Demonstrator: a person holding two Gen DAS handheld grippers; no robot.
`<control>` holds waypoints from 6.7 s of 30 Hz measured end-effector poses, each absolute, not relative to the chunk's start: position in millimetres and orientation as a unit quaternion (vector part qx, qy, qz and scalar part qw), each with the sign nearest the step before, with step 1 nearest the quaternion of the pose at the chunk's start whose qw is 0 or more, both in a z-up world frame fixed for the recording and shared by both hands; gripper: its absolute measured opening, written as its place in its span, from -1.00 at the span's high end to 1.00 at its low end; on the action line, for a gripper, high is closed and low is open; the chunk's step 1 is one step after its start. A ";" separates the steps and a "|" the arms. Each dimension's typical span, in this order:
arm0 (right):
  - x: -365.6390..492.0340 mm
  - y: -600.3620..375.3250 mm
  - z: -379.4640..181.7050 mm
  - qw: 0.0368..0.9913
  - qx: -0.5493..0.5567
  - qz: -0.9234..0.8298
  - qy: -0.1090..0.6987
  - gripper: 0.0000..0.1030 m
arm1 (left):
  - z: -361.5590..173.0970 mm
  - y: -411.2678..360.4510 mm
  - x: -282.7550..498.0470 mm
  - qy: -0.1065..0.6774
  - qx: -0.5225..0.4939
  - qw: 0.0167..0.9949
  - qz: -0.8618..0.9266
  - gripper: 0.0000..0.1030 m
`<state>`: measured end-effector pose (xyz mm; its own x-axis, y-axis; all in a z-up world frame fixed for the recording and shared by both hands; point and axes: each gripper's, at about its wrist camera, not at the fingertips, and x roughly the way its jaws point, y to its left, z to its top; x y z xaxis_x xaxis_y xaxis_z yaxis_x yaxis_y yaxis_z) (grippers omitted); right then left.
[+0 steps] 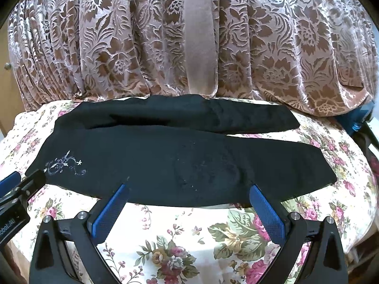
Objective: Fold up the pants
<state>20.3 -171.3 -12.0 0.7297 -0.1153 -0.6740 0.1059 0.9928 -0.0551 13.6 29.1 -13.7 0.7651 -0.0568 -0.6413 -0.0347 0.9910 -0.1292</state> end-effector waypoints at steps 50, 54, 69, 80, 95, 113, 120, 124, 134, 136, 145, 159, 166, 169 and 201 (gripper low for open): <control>110.9 -345.1 -143.1 0.756 0.460 0.063 0.460 0.80 | -138.5 272.4 141.8 0.412 -0.428 0.801 0.074 0.88; 110.3 -345.3 -135.9 0.767 0.440 0.063 0.463 0.87 | -118.5 271.8 125.2 0.393 -0.412 0.819 0.064 0.89; 19.1 -336.6 -94.0 0.791 0.351 0.101 0.491 0.87 | -114.7 275.6 13.9 0.418 -0.372 0.823 0.094 0.88; -38.6 -404.8 -83.3 0.796 0.385 0.051 0.464 0.19 | -111.9 274.7 5.7 0.441 -0.298 0.831 0.161 0.51; 20.6 -571.5 -98.7 0.796 0.400 -0.181 0.416 0.50 | -76.7 275.9 -31.0 0.394 -0.261 0.852 0.225 0.48; -52.8 -580.0 -92.7 0.808 0.335 -0.253 0.413 0.74 | -107.3 210.7 3.2 0.473 -0.202 0.850 0.115 0.48; -51.4 -540.7 -35.6 0.842 0.204 -0.273 0.417 -0.09 | -74.4 226.8 15.6 0.430 -0.239 0.866 0.087 0.27; -18.9 -477.6 -17.4 0.881 0.159 -0.168 0.412 -0.38 | -53.2 235.1 49.9 0.420 -0.268 0.866 0.048 0.11; 77.2 -314.8 -55.9 0.874 0.073 0.012 0.479 -0.39 | -50.0 260.2 164.5 0.450 -0.293 0.843 0.025 0.11; 84.9 -321.5 -67.8 0.866 0.114 0.008 0.487 -0.39 | -57.1 267.3 193.8 0.460 -0.299 0.836 0.026 0.11; 79.8 -338.4 -108.8 0.848 0.193 0.024 0.492 -0.61 | -92.7 292.3 301.4 0.477 -0.352 0.804 0.048 -0.08; 81.9 -327.8 -113.9 0.858 0.194 0.060 0.472 -1.00 | -125.8 267.1 389.1 0.521 -0.294 0.798 0.075 0.63; 83.4 -321.1 -114.0 0.860 0.159 0.053 0.482 -1.00 | -77.8 231.9 339.0 0.445 -0.249 0.860 0.008 0.83; 84.3 -319.0 -112.7 0.859 0.149 0.051 0.488 -1.00 | -50.7 219.8 299.9 0.416 -0.237 0.877 -0.031 0.84; 351.0 -258.5 -80.6 0.780 0.325 0.075 0.529 0.70 | -20.7 197.1 79.6 0.340 -0.226 0.902 -0.139 0.86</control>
